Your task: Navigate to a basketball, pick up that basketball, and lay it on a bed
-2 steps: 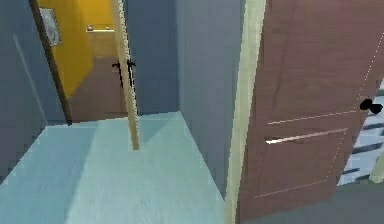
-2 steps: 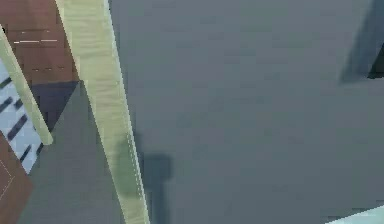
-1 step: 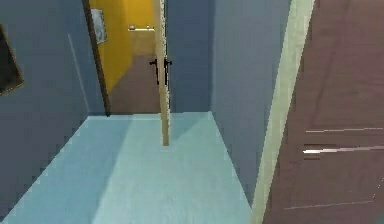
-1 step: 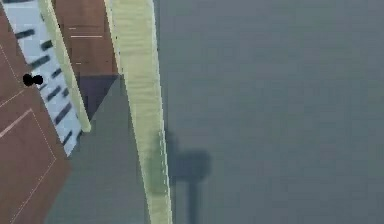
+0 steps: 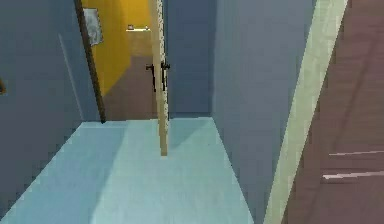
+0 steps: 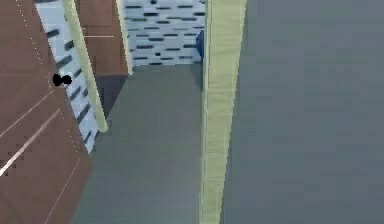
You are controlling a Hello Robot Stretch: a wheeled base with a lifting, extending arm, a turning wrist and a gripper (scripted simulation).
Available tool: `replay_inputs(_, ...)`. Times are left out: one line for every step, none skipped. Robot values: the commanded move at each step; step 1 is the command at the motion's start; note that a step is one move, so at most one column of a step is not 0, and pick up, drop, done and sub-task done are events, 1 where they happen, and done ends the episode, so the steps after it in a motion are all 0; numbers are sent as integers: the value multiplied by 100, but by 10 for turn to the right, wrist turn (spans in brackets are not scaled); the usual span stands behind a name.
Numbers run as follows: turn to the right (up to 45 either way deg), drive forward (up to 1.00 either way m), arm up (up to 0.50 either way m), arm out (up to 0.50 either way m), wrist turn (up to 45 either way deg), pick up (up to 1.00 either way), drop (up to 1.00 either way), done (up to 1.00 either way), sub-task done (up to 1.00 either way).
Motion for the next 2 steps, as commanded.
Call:
replay_inputs(450, 0, 0, 0, 0, 0, 0, 0, 0)
replay_inputs(150, 0, 0, 0, 0, 0, 0, 0, 0)
